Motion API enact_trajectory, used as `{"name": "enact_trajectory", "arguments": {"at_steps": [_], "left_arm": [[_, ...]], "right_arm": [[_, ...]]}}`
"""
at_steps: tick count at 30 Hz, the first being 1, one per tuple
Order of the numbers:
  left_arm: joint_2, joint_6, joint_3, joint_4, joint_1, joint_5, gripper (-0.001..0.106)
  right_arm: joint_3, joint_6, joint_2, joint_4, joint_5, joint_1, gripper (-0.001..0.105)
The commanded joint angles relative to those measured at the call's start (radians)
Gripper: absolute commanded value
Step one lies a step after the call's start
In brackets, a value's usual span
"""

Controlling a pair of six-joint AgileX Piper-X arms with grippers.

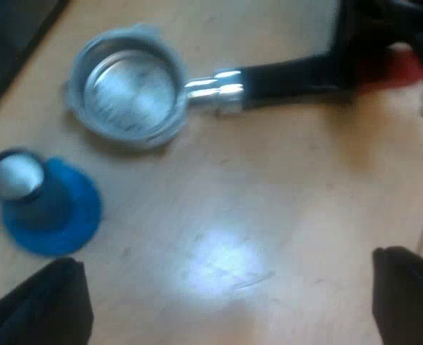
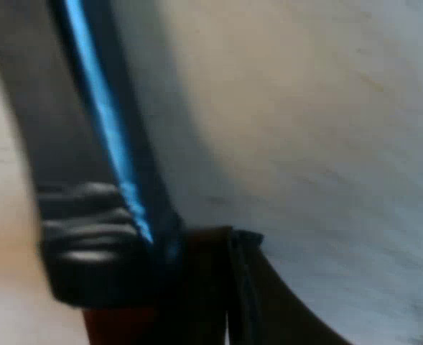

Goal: Put the handle in the coffee machine

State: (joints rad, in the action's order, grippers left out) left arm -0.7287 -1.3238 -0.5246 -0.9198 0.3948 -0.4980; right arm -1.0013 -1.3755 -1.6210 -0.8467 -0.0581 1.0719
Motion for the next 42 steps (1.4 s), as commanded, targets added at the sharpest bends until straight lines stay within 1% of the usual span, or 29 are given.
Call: {"name": "enact_trajectory", "arguments": {"at_steps": [1, 5, 6, 8, 10, 11, 12, 13, 14, 15, 18, 19, 20, 21, 25, 26, 28, 32, 34, 36, 40, 41, 42], "left_arm": [[0.024, 0.005, -0.01, -0.009, -0.031, 0.016, 0.082], [0.029, 0.015, -0.035, -0.05, -0.035, 0.016, 0.082], [0.029, 0.033, -0.05, -0.078, -0.035, 0.016, 0.082], [0.029, 0.05, -0.069, -0.114, -0.035, 0.016, 0.082], [0.029, 0.05, -0.099, -0.156, -0.035, 0.016, 0.082], [0.029, 0.05, -0.106, -0.163, -0.035, 0.016, 0.082], [0.029, 0.05, -0.121, -0.185, -0.035, 0.027, 0.082], [0.029, 0.057, -0.134, -0.204, -0.035, 0.044, 0.082], [0.029, 0.059, -0.137, -0.207, -0.035, 0.048, 0.082], [0.029, 0.086, -0.159, -0.236, -0.035, 0.086, 0.082], [0.032, 0.114, -0.193, -0.266, -0.035, 0.161, 0.082], [0.032, 0.118, -0.195, -0.27, -0.035, 0.168, 0.082], [0.042, 0.134, -0.213, -0.286, -0.035, 0.188, 0.082], [0.052, 0.135, -0.22, -0.295, -0.035, 0.192, 0.082], [0.081, 0.135, -0.232, -0.314, -0.042, 0.192, 0.082], [0.115, 0.139, -0.241, -0.33, -0.071, 0.194, 0.082], [0.137, 0.14, -0.241, -0.337, -0.099, 0.193, 0.082], [0.143, 0.14, -0.241, -0.34, -0.104, 0.193, 0.082], [0.143, 0.14, -0.241, -0.34, -0.104, 0.193, 0.082], [0.143, 0.14, -0.241, -0.34, -0.104, 0.193, 0.082], [0.143, 0.14, -0.241, -0.34, -0.104, 0.193, 0.082], [0.143, 0.14, -0.241, -0.34, -0.104, 0.193, 0.082], [0.143, 0.14, -0.241, -0.34, -0.104, 0.193, 0.082]], "right_arm": [[-0.013, 0.02, -0.029, 0.115, -0.115, 0.05, 0.0], [-0.029, 0.042, -0.029, 0.133, -0.121, 0.066, 0.0], [-0.032, 0.053, -0.029, 0.15, -0.121, 0.072, 0.0], [-0.032, 0.066, -0.034, 0.187, -0.133, 0.075, 0.0], [-0.032, 0.077, -0.049, 0.23, -0.167, 0.076, 0.0], [-0.034, 0.083, -0.056, 0.24, -0.168, 0.076, 0.0], [-0.042, 0.097, -0.067, 0.248, -0.17, 0.08, 0.0], [-0.052, 0.1, -0.08, 0.259, -0.172, 0.084, 0.0], [-0.06, 0.1, -0.088, 0.261, -0.173, 0.086, 0.0], [-0.082, 0.1, -0.108, 0.275, -0.175, 0.092, 0.0], [-0.115, 0.1, -0.137, 0.291, -0.184, 0.098, 0.0], [-0.118, 0.1, -0.14, 0.293, -0.186, 0.099, 0.0], [-0.155, 0.117, -0.173, 0.308, -0.191, 0.099, 0.0], [-0.168, 0.118, -0.184, 0.32, -0.191, 0.099, 0.0], [-0.197, 0.118, -0.205, 0.356, -0.191, 0.099, 0.0], [-0.215, 0.122, -0.218, 0.387, -0.186, 0.099, 0.0], [-0.222, 0.122, -0.224, 0.388, -0.178, 0.099, 0.0], [-0.222, 0.122, -0.22, 0.397, -0.159, 0.099, 0.0], [-0.222, 0.122, -0.205, 0.402, -0.11, 0.099, 0.0], [-0.222, 0.122, -0.195, 0.404, -0.084, 0.099, 0.0], [-0.222, 0.122, -0.184, 0.407, -0.053, 0.099, 0.0], [-0.222, 0.122, -0.173, 0.399, -0.052, 0.096, 0.0], [-0.222, 0.122, -0.134, 0.341, -0.054, 0.096, 0.0]]}}
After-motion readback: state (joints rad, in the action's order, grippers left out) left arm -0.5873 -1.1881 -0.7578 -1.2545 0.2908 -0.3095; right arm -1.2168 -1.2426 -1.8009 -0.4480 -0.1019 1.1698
